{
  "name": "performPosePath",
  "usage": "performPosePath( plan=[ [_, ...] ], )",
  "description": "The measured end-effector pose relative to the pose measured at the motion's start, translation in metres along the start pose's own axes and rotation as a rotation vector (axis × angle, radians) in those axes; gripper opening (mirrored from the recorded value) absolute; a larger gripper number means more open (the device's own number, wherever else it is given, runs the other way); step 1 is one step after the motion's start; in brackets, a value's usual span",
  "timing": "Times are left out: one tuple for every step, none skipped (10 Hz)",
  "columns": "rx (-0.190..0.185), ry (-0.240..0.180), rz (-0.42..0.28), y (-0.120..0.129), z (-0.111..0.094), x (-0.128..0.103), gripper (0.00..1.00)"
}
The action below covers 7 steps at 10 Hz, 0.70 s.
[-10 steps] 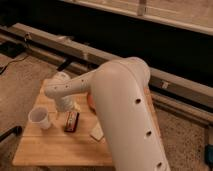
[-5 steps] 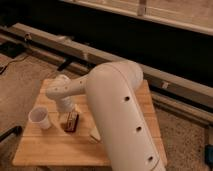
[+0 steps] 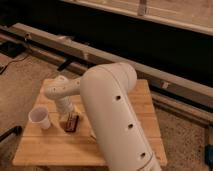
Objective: Place the eraser in the ceramic cup
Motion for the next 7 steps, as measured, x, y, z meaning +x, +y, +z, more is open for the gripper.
performPosePath(
  plan=[
    [0.001,0.019,0.003,-0.003,0.002,0.000,0.54],
    [-0.004,0.025,0.003,-0.002,0.001,-0.001,0.46],
    [-0.014,0.036,0.005,-0.002,0.000,-0.001,0.34],
    [-0.023,0.039,0.009,-0.004,-0.002,-0.002,0.25],
    [-0.033,0.038,0.014,-0.006,-0.005,-0.001,0.16],
    [-0.056,0.027,0.022,-0.009,-0.014,-0.002,0.06],
    [-0.083,0.008,0.028,-0.013,-0.030,-0.003,0.00]
  ],
)
